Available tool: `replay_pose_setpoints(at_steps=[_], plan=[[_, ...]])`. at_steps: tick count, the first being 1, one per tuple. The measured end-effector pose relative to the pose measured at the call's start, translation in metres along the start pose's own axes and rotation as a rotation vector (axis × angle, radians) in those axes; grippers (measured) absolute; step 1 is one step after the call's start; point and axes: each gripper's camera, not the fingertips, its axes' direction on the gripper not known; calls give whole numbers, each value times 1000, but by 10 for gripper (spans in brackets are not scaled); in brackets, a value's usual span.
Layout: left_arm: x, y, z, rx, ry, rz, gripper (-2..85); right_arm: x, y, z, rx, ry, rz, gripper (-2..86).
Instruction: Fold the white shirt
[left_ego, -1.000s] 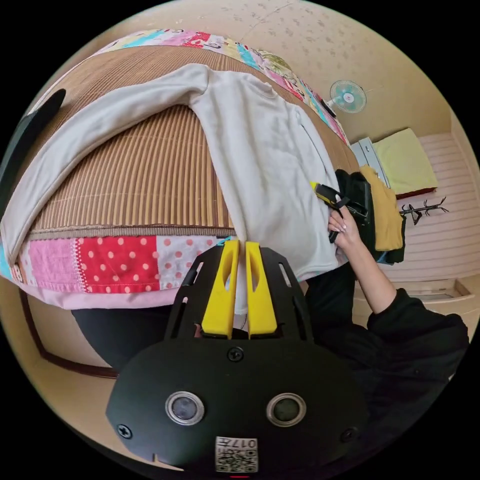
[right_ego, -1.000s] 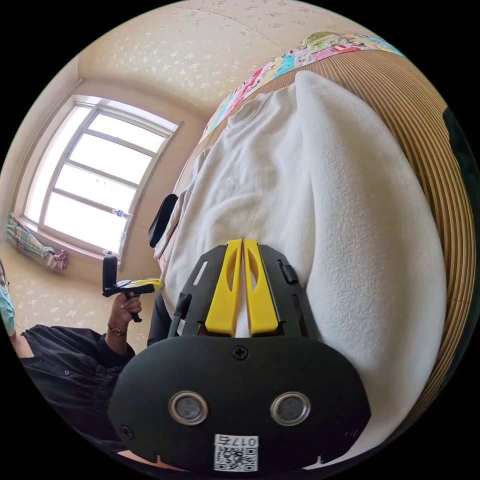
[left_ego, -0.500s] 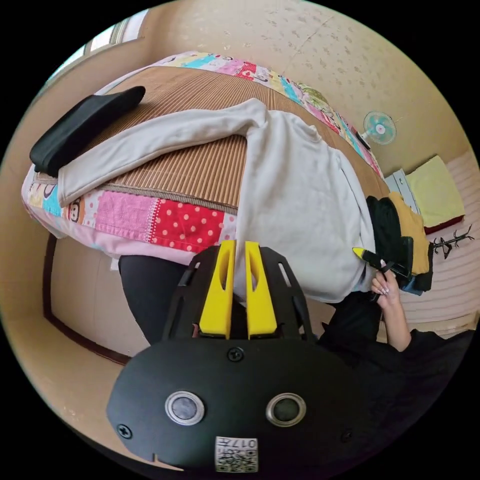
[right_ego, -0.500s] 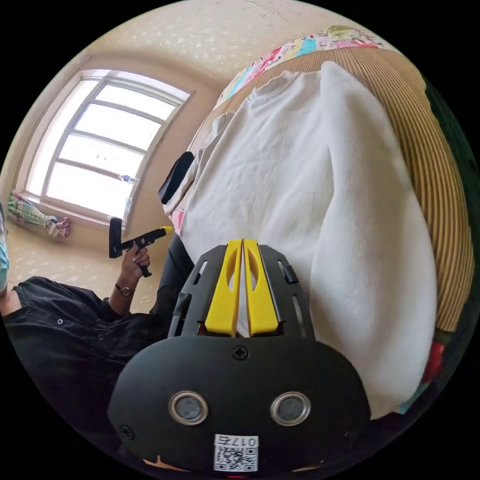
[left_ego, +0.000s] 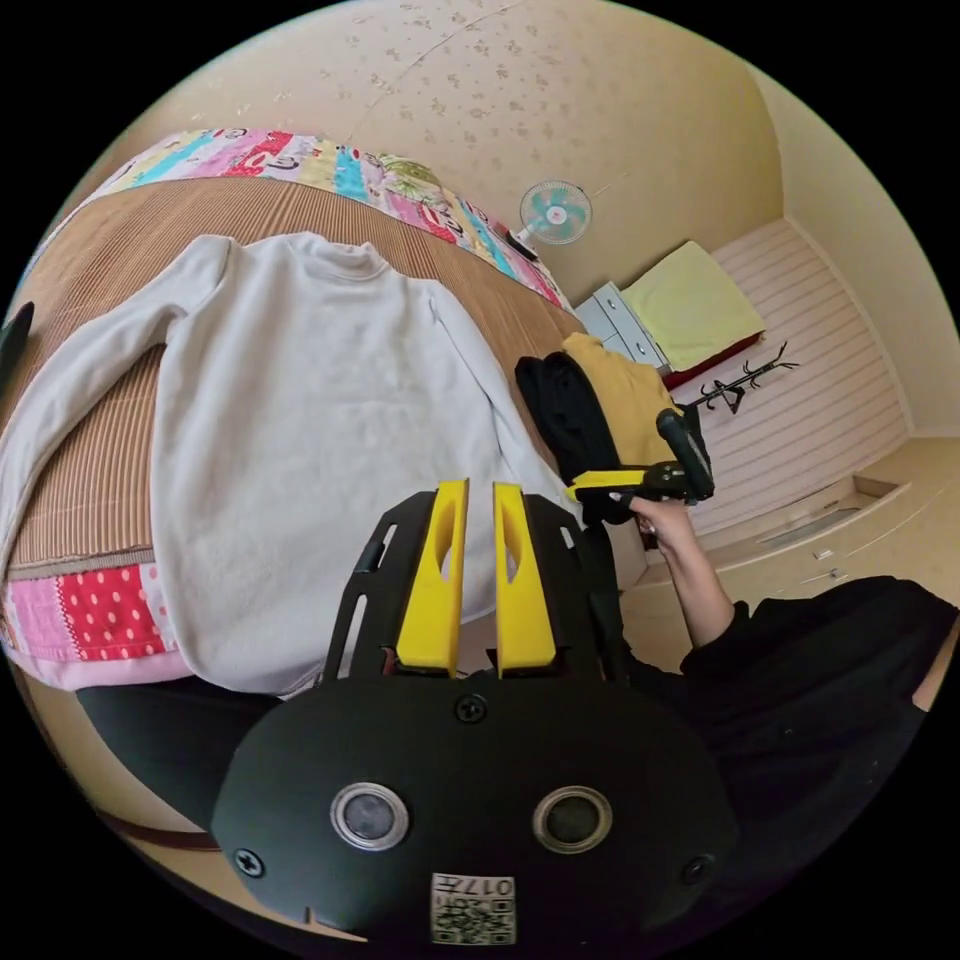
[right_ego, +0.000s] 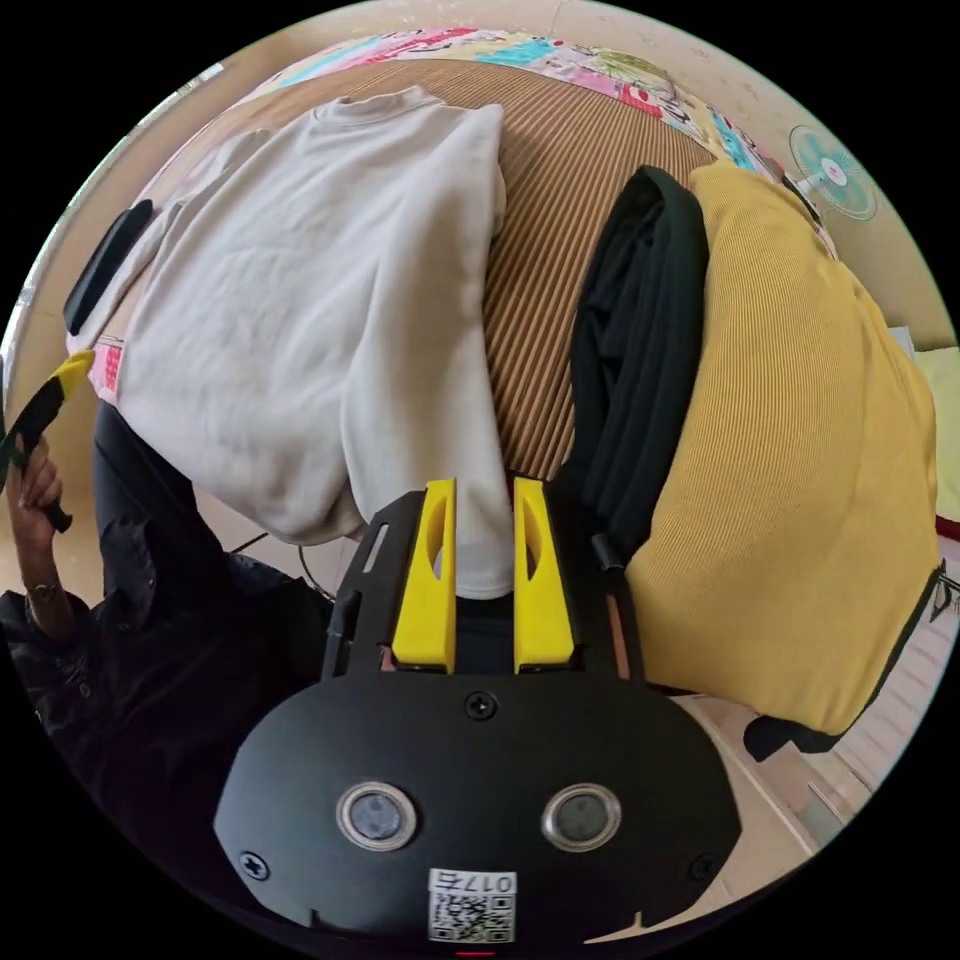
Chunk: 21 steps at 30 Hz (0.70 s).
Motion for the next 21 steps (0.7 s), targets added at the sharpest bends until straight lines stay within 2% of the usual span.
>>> replay_pose_setpoints(at_steps=[3,6,10,14,17,21], plan=[[6,11,7,-24,36,8,44,-17,6,13,-4,70,4,81],[1,20,7,-58,51,-16,42,-20,6,36,-50,-8,7,54],[-11,34,-13,-69,76,-86,42,-19,20,-6,23,-50,17,33],[-12,50,-44,-9,28,-82,40,-1,56,-126,335,-390,-60,29],[-17,57,-43,-5,-3,-107,48,-11,57,-178,531,-530,-195,33],[-24,68,-18,19,96,-141,57,-76,2,-166,489,-604,-452,56]])
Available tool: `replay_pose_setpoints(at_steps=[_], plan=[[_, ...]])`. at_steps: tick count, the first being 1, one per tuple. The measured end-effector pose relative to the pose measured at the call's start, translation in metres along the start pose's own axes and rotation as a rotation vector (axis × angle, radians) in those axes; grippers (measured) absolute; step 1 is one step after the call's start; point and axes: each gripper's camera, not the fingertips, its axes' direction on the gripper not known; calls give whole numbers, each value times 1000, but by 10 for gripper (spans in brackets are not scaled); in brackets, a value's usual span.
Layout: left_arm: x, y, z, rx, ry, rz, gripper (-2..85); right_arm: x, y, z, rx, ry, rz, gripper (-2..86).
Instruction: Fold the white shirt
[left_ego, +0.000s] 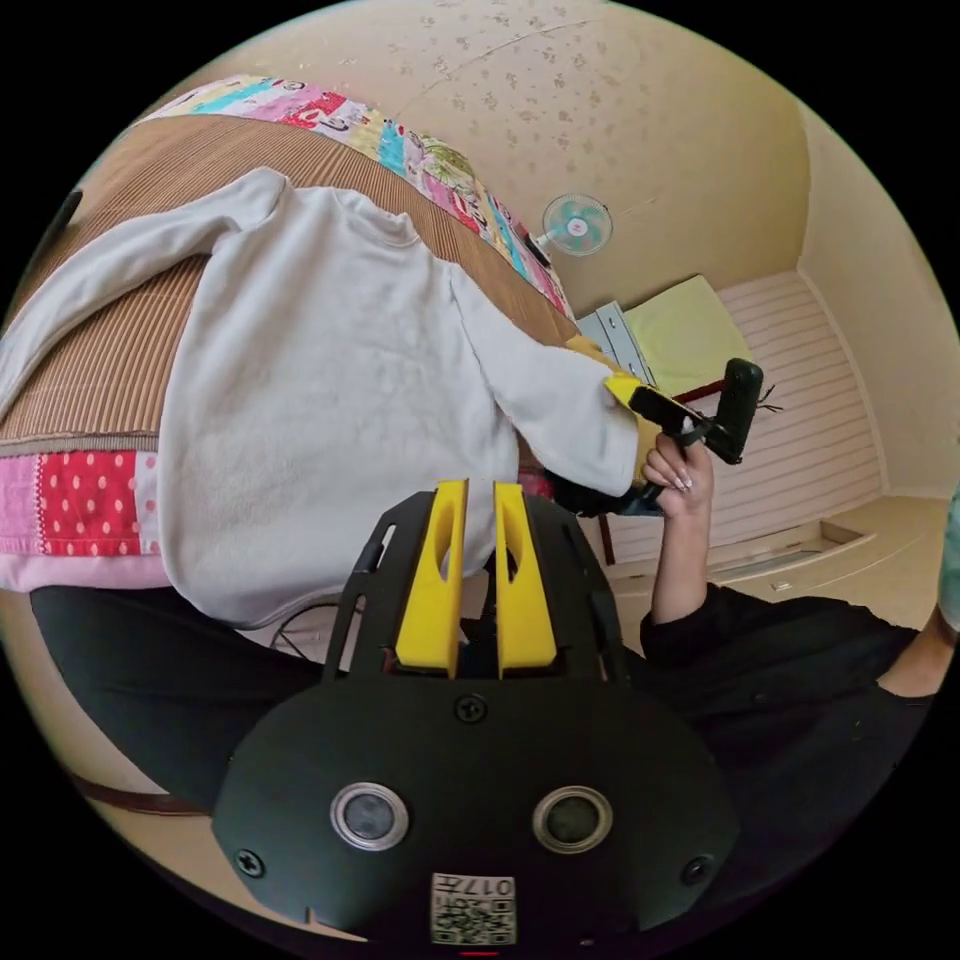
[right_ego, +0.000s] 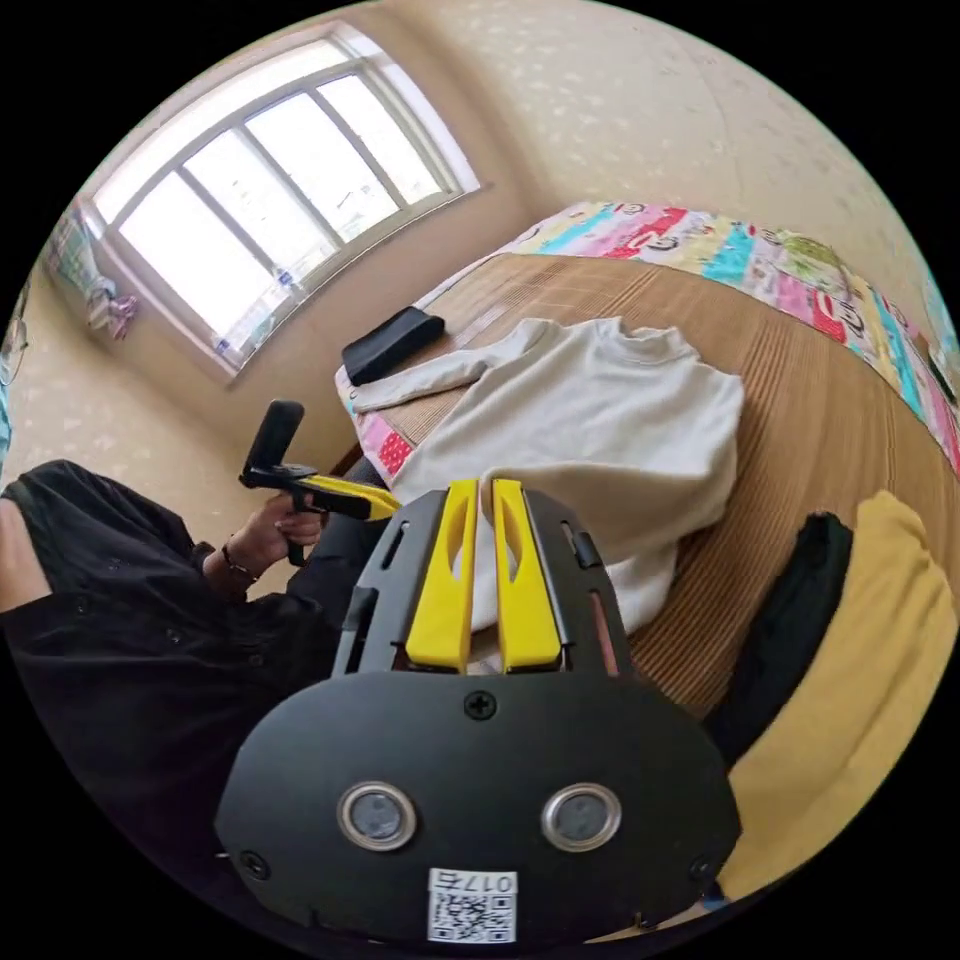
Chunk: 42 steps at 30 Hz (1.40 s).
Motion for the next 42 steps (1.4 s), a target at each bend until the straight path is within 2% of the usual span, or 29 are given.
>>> replay_pose_setpoints(at_steps=[3,5,8,13,18,21,25,31,34,38,42], plan=[[3,2,11,-15,10,1,91,24,-9,56,-65,-203,50,81],[7,4,10,-33,12,-3,115,33,-1,62,-35,-278,78,85],[10,17,6,-13,-74,-5,127,34,23,52,9,-217,78,88],[-6,9,15,1,-252,-27,136,56,64,41,-41,-173,147,87],[-31,-25,63,-54,-392,-56,132,74,99,29,-77,-161,200,84],[-27,-28,94,-125,-378,-49,89,84,111,23,-66,-161,241,83],[-2,-22,92,-82,-444,0,43,101,110,10,-20,-147,286,84],[47,-14,55,40,-331,78,39,152,24,-39,94,-12,279,90],[71,-19,45,54,-295,129,40,207,-42,-58,122,34,373,99],[96,-27,37,63,-278,184,40,289,-122,-25,9,144,544,112],[101,-34,28,61,-254,178,40,344,-153,41,-123,145,632,94]])
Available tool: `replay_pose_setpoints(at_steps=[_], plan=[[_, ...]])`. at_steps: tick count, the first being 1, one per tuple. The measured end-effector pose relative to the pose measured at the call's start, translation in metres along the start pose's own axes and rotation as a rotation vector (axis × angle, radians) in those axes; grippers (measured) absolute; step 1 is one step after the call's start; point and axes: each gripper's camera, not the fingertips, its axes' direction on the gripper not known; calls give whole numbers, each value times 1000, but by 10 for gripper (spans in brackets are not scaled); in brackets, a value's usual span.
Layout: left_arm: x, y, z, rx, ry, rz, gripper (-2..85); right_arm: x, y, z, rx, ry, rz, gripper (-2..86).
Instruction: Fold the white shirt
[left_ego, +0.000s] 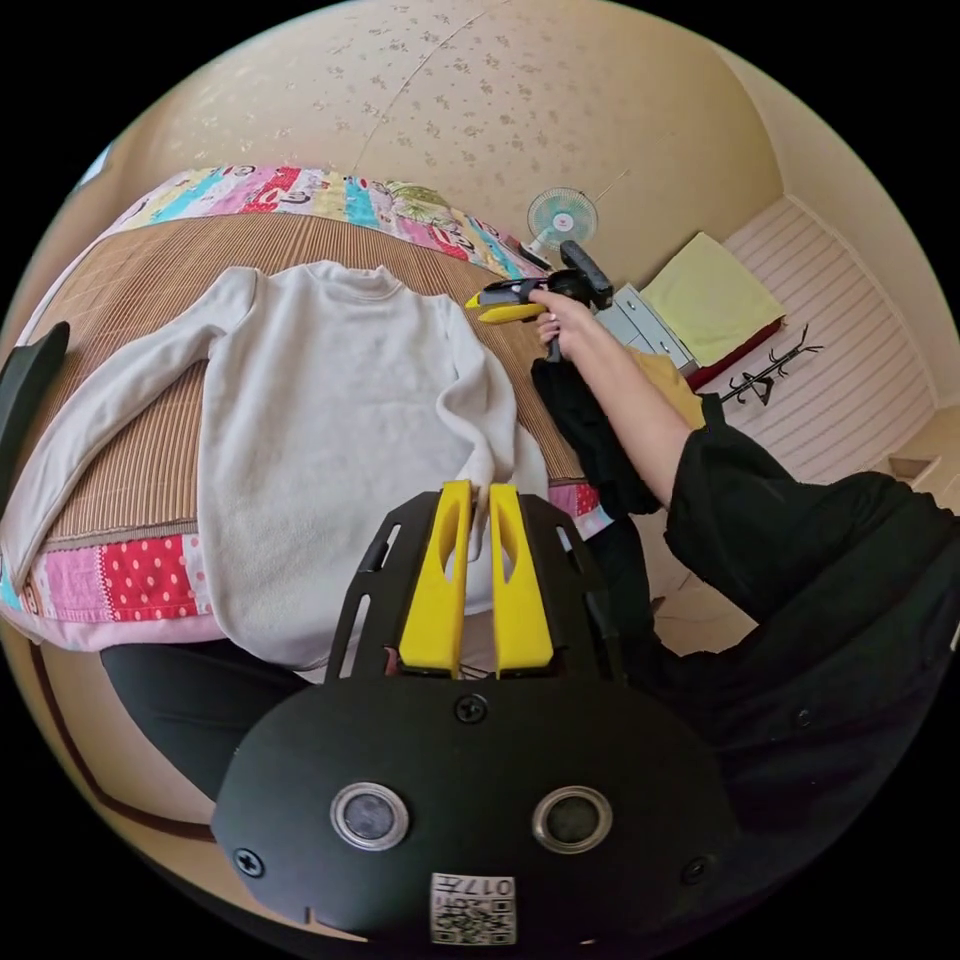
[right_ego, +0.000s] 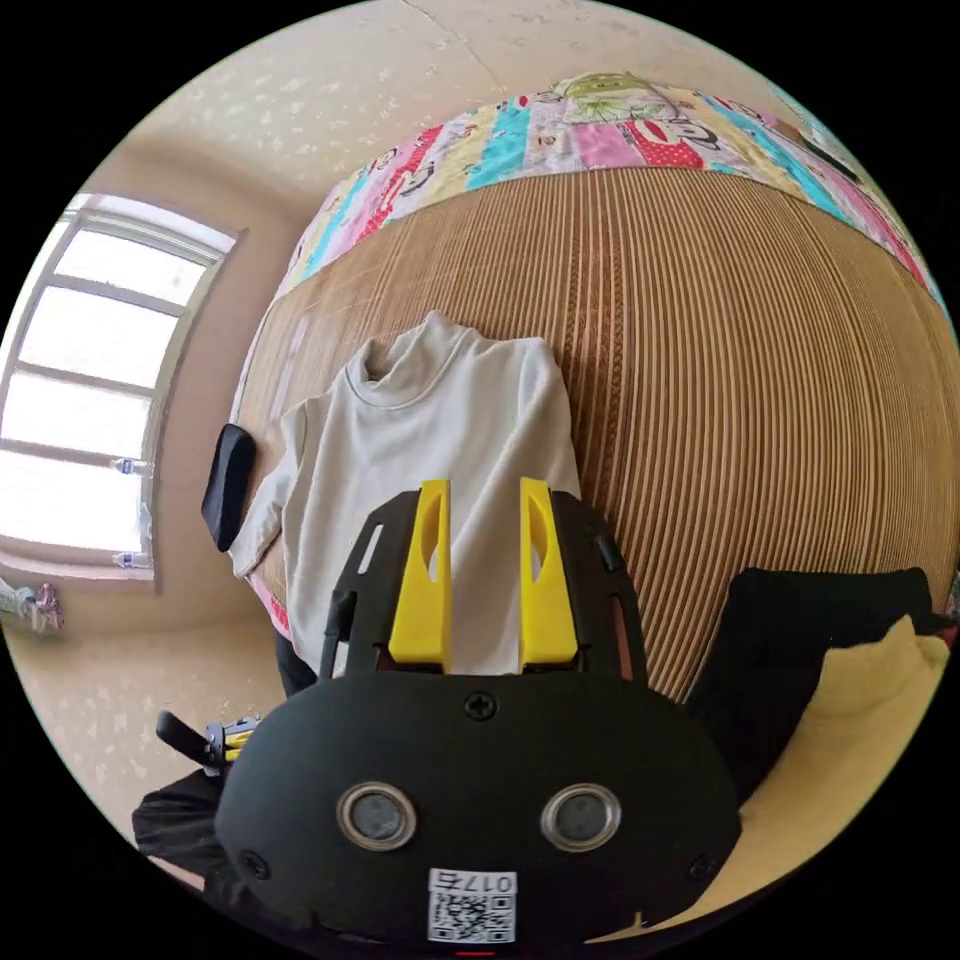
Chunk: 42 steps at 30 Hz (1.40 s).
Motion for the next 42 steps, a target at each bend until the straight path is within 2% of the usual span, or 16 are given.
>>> replay_pose_setpoints(at_steps=[2,6,11,14,20,24,28,34,38,40,42], plan=[[-3,-3,-6,5,-3,7,40,8,-5,25,-30,21,24,74],[-27,-21,-35,45,31,17,40,18,22,14,201,-101,-5,35],[-90,-90,-86,57,108,-1,39,29,23,-39,407,-46,52,27],[-141,-163,-105,33,75,-35,39,34,-10,-47,384,-64,69,28],[-253,-314,-65,-100,-65,-190,38,28,-89,3,266,162,152,38],[-330,-362,-32,-119,-71,-341,43,54,-106,33,211,114,210,60],[-360,-366,-30,-85,-89,-409,83,56,-83,25,265,120,157,67],[-343,-312,-86,102,-163,-381,119,52,-14,-1,448,20,74,106],[-321,-224,-137,223,-167,-401,103,39,30,8,445,51,-6,72],[-309,-179,-160,287,-258,-439,87,30,45,26,403,137,-35,47],[-302,-123,-182,336,-320,-509,83,27,63,64,284,259,-50,26]])
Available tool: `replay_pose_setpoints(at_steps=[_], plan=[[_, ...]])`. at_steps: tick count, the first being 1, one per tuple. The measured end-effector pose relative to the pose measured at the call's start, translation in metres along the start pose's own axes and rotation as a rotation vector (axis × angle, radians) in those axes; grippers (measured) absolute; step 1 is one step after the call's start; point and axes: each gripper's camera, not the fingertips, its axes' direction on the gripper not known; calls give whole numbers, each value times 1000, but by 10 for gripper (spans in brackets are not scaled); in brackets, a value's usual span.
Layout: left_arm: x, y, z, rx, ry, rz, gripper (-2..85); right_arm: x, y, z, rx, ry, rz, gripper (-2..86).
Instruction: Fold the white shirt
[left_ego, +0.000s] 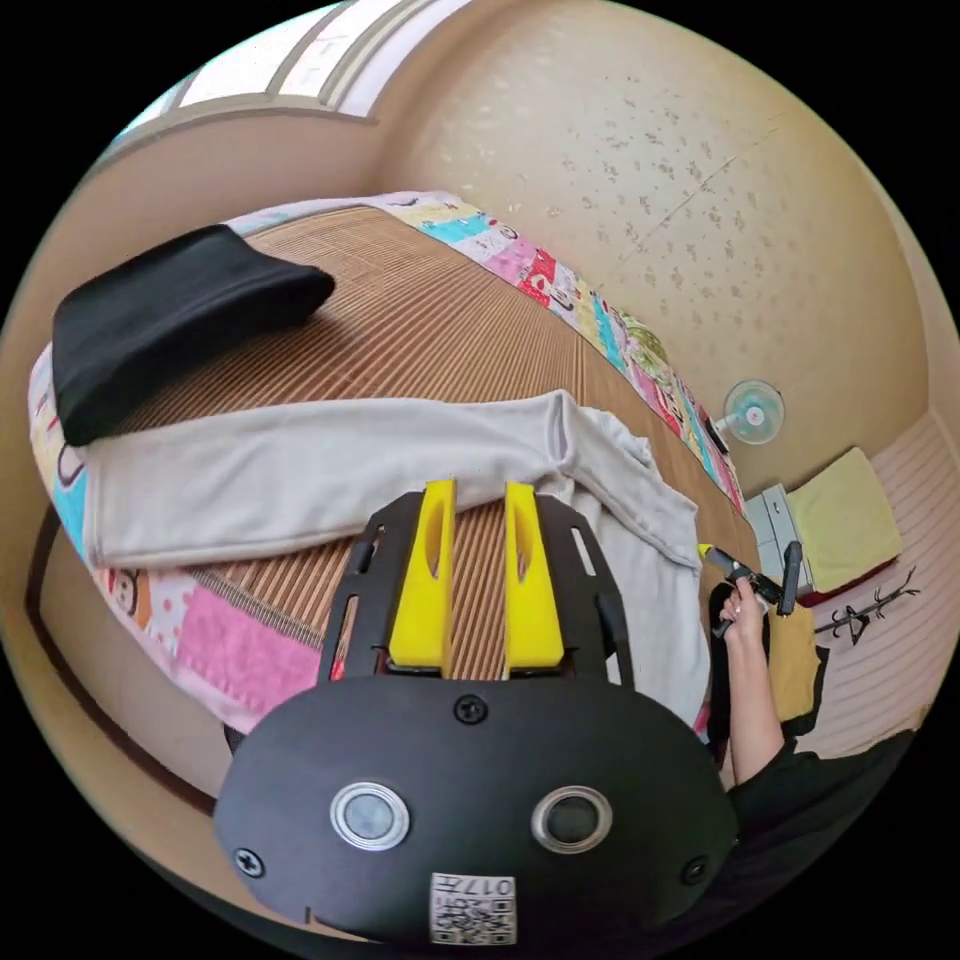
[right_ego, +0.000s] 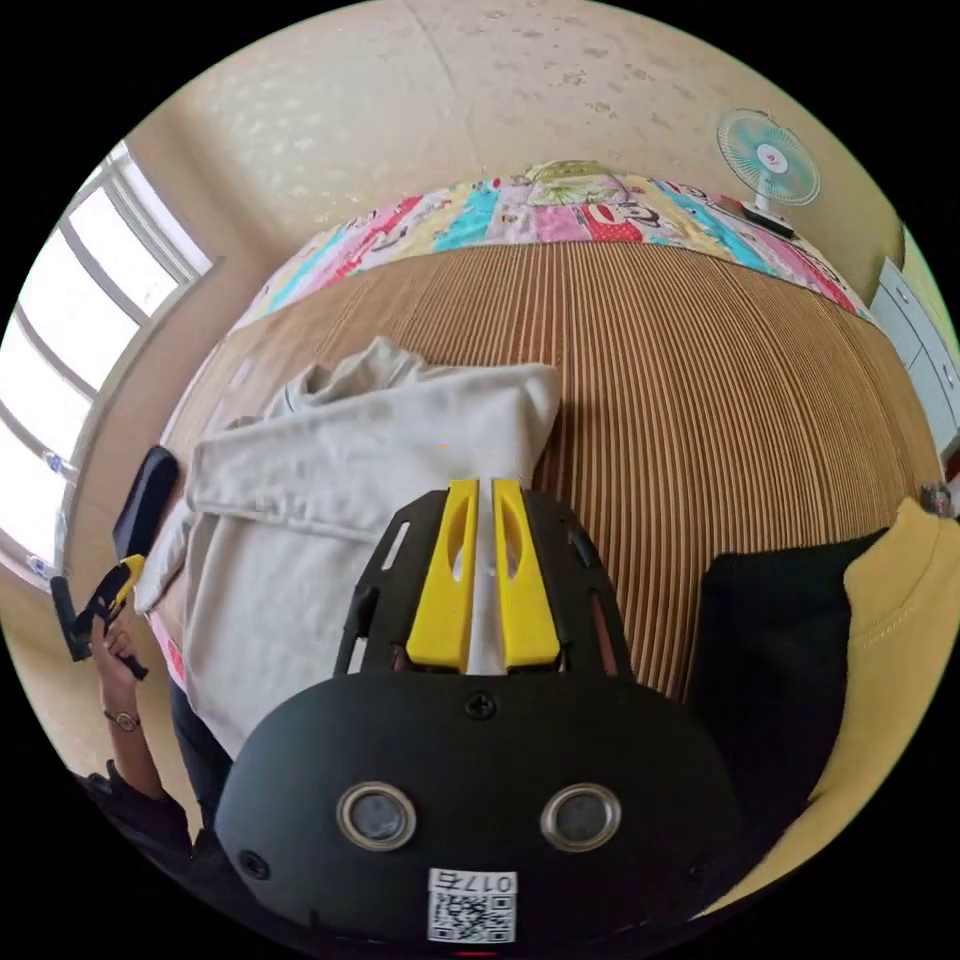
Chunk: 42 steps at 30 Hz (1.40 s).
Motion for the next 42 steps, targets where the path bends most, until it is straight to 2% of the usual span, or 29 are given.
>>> replay_pose_setpoints(at_steps=[2,4,6,10,16,20,22,24,26,31,34,37,40,42], plan=[[-28,20,-16,6,25,-87,94,0,21,21,-24,46,-32,16],[-63,32,-26,3,79,-211,115,6,34,22,33,46,-50,11],[-102,42,-44,43,105,-340,132,13,24,19,-32,44,-2,8],[-129,58,-98,262,-101,-429,122,6,22,1,-63,82,84,6],[-203,73,-135,409,-268,-656,127,-51,99,-34,-16,-117,-128,8],[-242,91,-114,425,-58,-745,115,-65,163,-21,-121,-141,-158,8],[-240,97,-112,497,-40,-706,89,-62,186,-10,-183,-186,-140,8],[-239,95,-113,468,-107,-661,50,-54,219,-19,-67,-212,-112,7],[-241,92,-120,433,-94,-607,42,-51,232,-22,-28,-213,-131,7],[-215,84,-184,539,-85,-436,39,-48,238,-24,-42,-203,-127,6],[-187,55,-217,596,-20,-283,39,-46,244,-26,-29,-202,-124,6],[-143,16,-234,617,25,-143,39,-43,254,-29,-4,-210,-117,6],[-77,-22,-235,637,141,5,39,-37,261,-31,6,-229,-110,6],[0,-41,-222,648,272,143,39,-31,265,-32,4,-255,-100,6]])
